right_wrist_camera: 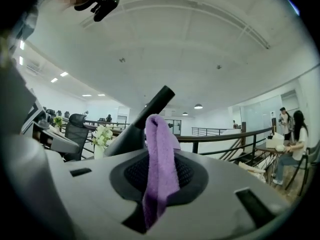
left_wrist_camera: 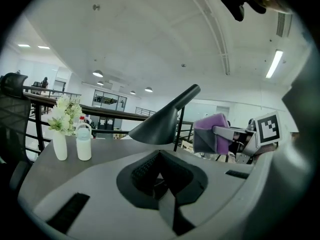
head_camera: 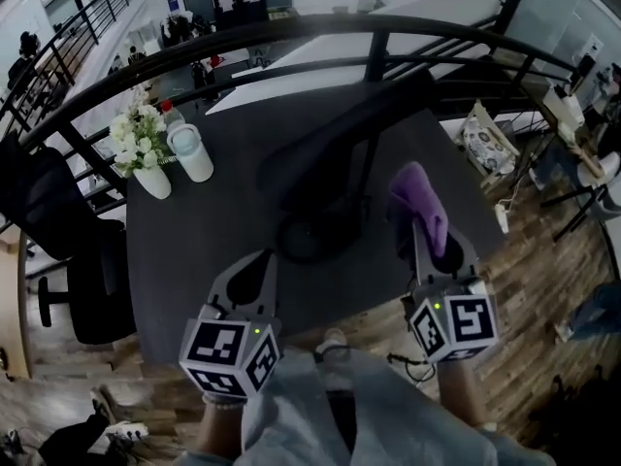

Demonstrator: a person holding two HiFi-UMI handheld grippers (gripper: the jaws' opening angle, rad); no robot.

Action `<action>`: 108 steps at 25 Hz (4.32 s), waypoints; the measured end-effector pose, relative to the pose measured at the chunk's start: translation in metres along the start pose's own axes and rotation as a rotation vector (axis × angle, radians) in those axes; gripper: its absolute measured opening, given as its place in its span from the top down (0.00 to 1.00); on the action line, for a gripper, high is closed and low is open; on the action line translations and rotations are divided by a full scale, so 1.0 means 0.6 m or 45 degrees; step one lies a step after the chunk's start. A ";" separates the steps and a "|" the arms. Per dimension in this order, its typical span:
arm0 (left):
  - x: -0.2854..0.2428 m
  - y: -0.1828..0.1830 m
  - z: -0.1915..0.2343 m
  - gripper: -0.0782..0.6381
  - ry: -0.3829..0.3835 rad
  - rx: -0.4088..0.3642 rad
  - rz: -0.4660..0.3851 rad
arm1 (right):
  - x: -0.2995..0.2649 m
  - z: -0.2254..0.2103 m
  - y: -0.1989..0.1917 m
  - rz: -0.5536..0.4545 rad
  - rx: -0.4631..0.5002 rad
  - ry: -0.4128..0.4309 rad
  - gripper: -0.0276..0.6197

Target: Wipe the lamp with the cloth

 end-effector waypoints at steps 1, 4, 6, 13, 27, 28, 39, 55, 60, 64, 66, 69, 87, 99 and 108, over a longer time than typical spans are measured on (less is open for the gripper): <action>-0.001 0.001 -0.002 0.87 0.012 0.001 -0.005 | -0.008 -0.006 0.010 -0.022 0.004 0.001 0.87; -0.004 0.002 -0.007 0.87 0.043 -0.001 -0.016 | -0.031 -0.025 0.043 -0.094 0.011 -0.009 0.87; -0.006 0.003 -0.009 0.87 0.062 -0.003 -0.020 | -0.044 -0.035 0.068 -0.146 0.017 -0.020 0.87; -0.011 0.005 -0.005 0.87 0.123 0.012 -0.041 | -0.066 -0.029 0.151 -0.338 0.017 0.013 0.87; -0.010 0.000 0.006 0.87 0.183 0.028 -0.039 | -0.082 0.062 0.187 -0.474 0.135 0.153 0.87; -0.008 -0.002 0.008 0.87 0.188 0.032 -0.038 | -0.083 0.069 0.185 -0.476 0.153 0.157 0.87; 0.016 -0.011 0.021 0.87 0.218 0.048 -0.015 | -0.090 0.146 0.135 -0.397 0.222 0.292 0.87; 0.059 -0.022 0.048 0.87 0.243 0.072 -0.018 | -0.085 0.241 0.069 -0.336 0.404 0.389 0.87; 0.072 -0.026 0.053 0.87 0.255 0.076 -0.012 | -0.080 0.273 0.039 -0.273 0.458 0.444 0.87; 0.079 -0.024 0.056 0.87 0.259 0.086 -0.026 | -0.078 0.286 0.031 -0.274 0.476 0.445 0.87; 0.081 -0.025 0.056 0.87 0.258 0.091 -0.028 | -0.078 0.283 0.036 -0.275 0.467 0.435 0.87; 0.080 -0.024 0.054 0.87 0.250 0.087 -0.030 | -0.080 0.273 0.050 -0.294 0.462 0.409 0.87; 0.082 -0.020 0.048 0.87 0.211 0.067 -0.042 | -0.111 0.213 0.199 -0.524 0.555 0.168 0.87; 0.122 -0.028 0.071 0.87 0.288 0.104 -0.065 | -0.166 0.315 0.139 -0.352 0.655 0.279 0.87; 0.133 -0.030 0.075 0.87 0.298 0.108 -0.065 | -0.154 0.372 0.102 -0.352 0.860 0.351 0.87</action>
Point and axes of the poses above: the fingertips, and each gripper's own axes: x backward along the fingers, z to its left, y out of its top, the point moved 4 cm from there along x, backward along the fingers, and after that the axes turned 13 degrees about -y, right-handed, at the moved point
